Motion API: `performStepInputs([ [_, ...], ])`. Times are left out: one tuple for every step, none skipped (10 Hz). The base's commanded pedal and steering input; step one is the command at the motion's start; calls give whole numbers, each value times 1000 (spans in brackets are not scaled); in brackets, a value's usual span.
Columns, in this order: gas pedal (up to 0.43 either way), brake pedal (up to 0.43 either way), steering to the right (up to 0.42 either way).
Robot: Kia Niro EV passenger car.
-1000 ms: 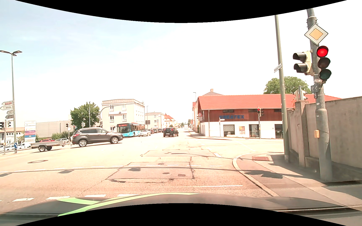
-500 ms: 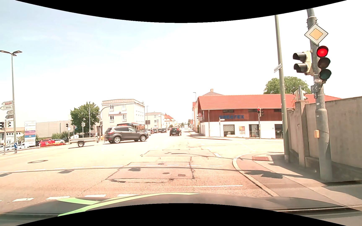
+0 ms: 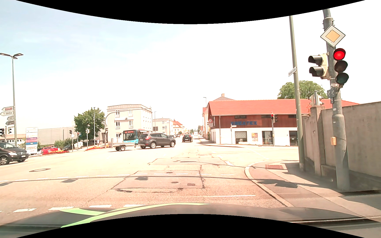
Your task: Follow the waypoints while adhering to traffic rules and regulations
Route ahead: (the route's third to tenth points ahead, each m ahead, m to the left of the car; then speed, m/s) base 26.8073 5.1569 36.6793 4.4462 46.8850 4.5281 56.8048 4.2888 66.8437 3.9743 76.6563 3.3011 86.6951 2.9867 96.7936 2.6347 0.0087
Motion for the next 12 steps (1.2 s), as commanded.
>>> performStepInputs([
  [0, 250, 3],
  [0, 250, 3],
  [0, 250, 3],
  [0, 250, 3],
  [0, 250, 3],
  [0, 250, 3],
  [0, 250, 3],
  [0, 250, 3],
  [0, 250, 3],
  [0, 250, 3],
  [0, 250, 3],
  [0, 250, 3],
])
